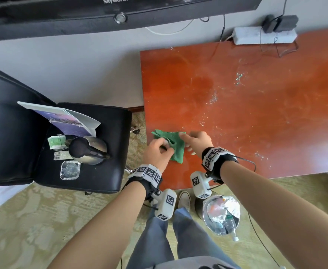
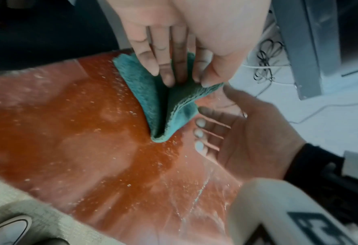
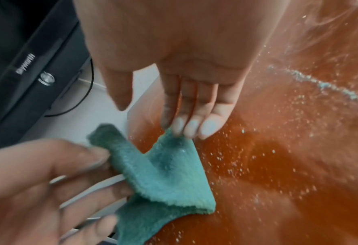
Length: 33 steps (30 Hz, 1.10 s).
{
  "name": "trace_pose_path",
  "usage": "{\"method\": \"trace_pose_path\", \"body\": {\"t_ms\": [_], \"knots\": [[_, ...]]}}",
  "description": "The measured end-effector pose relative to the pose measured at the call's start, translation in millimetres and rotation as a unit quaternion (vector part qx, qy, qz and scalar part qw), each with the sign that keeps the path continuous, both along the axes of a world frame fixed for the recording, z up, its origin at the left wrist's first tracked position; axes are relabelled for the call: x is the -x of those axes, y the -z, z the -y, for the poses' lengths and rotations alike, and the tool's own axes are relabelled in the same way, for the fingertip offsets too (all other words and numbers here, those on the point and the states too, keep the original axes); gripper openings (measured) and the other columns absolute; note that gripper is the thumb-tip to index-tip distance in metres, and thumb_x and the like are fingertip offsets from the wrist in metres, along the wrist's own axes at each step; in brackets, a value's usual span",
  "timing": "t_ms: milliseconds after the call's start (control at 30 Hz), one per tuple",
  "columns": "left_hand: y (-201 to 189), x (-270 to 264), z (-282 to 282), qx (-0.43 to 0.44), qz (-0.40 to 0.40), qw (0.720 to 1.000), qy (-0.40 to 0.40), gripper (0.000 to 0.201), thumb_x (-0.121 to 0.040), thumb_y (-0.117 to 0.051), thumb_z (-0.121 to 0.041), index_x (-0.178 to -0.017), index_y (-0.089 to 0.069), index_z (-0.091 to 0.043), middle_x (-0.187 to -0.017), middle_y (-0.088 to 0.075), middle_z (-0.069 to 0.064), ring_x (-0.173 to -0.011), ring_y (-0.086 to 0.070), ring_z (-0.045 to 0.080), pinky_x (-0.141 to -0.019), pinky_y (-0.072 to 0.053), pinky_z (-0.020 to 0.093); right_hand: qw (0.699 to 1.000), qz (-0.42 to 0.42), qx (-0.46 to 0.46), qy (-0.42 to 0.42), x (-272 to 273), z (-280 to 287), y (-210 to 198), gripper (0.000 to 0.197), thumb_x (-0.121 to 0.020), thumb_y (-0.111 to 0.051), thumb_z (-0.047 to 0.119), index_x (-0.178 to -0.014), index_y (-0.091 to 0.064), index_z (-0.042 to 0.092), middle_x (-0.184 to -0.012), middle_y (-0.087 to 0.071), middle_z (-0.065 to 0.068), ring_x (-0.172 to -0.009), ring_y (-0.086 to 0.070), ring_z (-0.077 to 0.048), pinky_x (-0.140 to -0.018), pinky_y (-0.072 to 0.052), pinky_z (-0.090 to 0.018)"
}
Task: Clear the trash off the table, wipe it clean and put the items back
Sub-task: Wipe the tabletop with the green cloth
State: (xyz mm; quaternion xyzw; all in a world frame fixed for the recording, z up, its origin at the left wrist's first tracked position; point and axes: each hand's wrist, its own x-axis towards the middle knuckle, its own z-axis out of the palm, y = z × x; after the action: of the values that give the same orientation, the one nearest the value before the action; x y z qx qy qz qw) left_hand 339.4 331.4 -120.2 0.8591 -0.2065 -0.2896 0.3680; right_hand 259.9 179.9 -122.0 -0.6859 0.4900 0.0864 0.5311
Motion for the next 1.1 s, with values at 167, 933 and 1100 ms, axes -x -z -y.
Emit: {"method": "trace_pose_path", "body": {"t_ms": [167,933,1100], "knots": [[-11.8,3.3,29.4,0.043,0.014,0.996,0.075,0.013,-0.083,-0.073,-0.014,-0.094,-0.072,-0.021,-0.1,-0.067,-0.008,-0.076,-0.065,0.005,-0.075,-0.056,0.029,0.994,0.069,-0.062,-0.056,4.1,9.6,-31.8,0.02,-0.084,-0.077,0.029,-0.091,-0.068,0.012,-0.068,-0.068,-0.004,-0.059,-0.066,-0.018,-0.059,-0.057,-0.032],[-140.8,-91.9,98.9,0.079,0.333,0.912,0.224,0.013,-0.075,-0.076,-0.019,-0.082,-0.068,-0.025,-0.091,-0.063,-0.007,-0.078,-0.061,0.023,-0.066,-0.052,0.038,0.914,0.136,0.356,-0.139,-13.7,68.9,-166.0,0.021,-0.069,-0.064,0.008,-0.082,-0.074,0.022,-0.084,-0.073,-0.001,-0.073,-0.062,-0.021,-0.075,-0.054,-0.03],[-76.0,-37.2,44.0,-0.041,0.261,0.923,0.281,0.006,-0.084,-0.072,-0.024,-0.087,-0.068,-0.027,-0.087,-0.064,-0.007,-0.084,-0.062,0.023,-0.072,-0.05,0.037,0.944,-0.001,0.245,-0.223,23.4,32.9,-89.7,0.027,-0.074,-0.06,0.009,-0.091,-0.073,0.027,-0.091,-0.073,-0.001,-0.087,-0.067,-0.023,-0.08,-0.054,-0.028]]}}
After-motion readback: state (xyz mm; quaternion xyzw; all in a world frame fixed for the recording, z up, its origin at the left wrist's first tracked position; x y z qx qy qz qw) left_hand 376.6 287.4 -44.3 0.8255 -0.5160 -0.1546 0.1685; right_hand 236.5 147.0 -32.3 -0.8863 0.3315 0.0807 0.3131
